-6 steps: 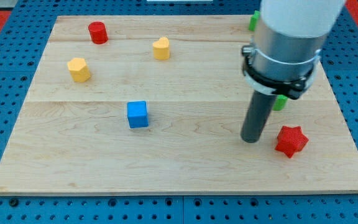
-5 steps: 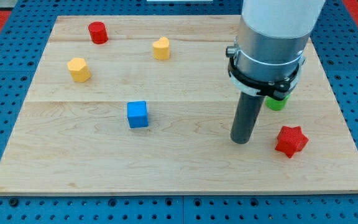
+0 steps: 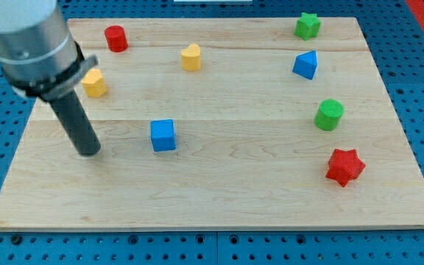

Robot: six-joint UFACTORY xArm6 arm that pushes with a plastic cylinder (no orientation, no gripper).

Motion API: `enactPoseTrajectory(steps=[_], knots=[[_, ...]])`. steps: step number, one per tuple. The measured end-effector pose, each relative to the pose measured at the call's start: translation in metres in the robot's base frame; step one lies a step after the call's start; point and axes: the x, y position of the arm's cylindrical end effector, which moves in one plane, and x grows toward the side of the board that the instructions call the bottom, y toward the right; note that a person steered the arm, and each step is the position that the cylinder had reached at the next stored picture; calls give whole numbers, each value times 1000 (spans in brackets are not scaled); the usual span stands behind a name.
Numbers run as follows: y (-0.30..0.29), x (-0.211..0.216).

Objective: Push the blue cube right and down a bit

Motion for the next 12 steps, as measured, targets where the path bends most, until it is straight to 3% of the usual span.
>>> enactPoseTrajectory(steps=[1, 6, 8, 10, 12], knots=[[4, -22], [84, -8], [144, -14], [193, -27], [218, -70]])
